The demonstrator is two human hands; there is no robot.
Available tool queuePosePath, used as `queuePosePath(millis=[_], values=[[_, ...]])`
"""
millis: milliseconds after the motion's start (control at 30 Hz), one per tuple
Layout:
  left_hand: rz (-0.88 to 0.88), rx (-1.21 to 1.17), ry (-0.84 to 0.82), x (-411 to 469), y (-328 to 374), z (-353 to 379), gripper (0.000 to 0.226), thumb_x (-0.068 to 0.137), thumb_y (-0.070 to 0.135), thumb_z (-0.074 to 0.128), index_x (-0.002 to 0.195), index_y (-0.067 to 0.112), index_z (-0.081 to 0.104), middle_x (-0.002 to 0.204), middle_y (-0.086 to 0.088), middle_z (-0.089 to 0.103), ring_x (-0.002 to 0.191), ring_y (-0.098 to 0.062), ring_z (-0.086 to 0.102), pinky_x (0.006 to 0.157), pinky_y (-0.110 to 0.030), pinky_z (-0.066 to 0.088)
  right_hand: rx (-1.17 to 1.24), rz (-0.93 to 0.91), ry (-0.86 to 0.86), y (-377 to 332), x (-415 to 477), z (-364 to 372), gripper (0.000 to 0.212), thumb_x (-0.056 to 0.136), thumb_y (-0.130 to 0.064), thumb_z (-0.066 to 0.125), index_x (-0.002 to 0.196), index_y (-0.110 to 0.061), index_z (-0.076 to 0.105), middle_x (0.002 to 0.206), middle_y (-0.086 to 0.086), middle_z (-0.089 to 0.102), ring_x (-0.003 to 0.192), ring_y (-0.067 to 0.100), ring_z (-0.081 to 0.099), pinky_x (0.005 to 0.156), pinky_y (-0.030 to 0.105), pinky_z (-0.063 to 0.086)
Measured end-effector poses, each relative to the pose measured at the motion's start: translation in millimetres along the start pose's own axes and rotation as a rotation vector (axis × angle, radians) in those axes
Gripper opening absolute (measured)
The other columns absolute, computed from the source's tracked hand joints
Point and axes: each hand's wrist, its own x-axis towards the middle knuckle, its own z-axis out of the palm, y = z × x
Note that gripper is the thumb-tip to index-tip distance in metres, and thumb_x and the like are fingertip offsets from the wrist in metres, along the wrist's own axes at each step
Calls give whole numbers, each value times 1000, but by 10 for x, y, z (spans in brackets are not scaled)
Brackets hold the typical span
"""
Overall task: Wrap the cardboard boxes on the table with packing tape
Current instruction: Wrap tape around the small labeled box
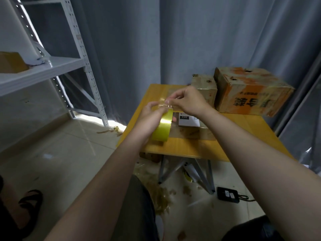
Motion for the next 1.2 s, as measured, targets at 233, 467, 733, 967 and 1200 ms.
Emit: queuePosePath(millis=[233, 467, 733, 967, 1200], values=[[6, 107, -122, -48, -12, 56, 39, 109, 32, 52, 142, 17, 38, 92, -18, 79, 80, -34, 77, 77, -44, 65, 120, 174, 111, 136, 150, -123, 12, 89, -34, 82, 86, -22, 80, 67, -19, 73, 53, -7, 61, 50, 15, 42], [-188, 241, -199, -116, -274, -38, 26, 109, 45, 47, 118, 30, 66, 103, -6, 75, 79, -18, 70, 62, -30, 60, 106, 227, 153, 269, 518, -193, 11, 88, -29, 83, 80, -21, 79, 83, -12, 76, 59, -6, 65, 53, 9, 46], [-340, 397, -137, 109, -373, -116, 31, 100, 55, 60, 89, 26, 57, 109, -14, 69, 95, -31, 70, 77, -42, 62, 18, 331, 58, 577, 758, 102, 18, 89, -30, 81, 95, -13, 82, 116, 4, 77, 106, 15, 64, 110, 40, 46], [-417, 315, -138, 248, -366, -119, 35, 98, 54, 64, 98, 21, 51, 106, -9, 67, 88, -25, 70, 51, -27, 56, -72, 381, 74, 903, 760, 284, 17, 88, -36, 82, 94, -20, 80, 119, 8, 75, 112, 25, 69, 105, 41, 51], [-447, 253, -165, 299, -361, -101, 28, 100, 47, 65, 95, 22, 53, 97, -7, 68, 79, -22, 70, 44, -24, 55, -448, 410, 13, 947, 805, 370, 24, 87, -45, 81, 98, -23, 81, 107, -1, 76, 103, 23, 69, 97, 43, 55]])
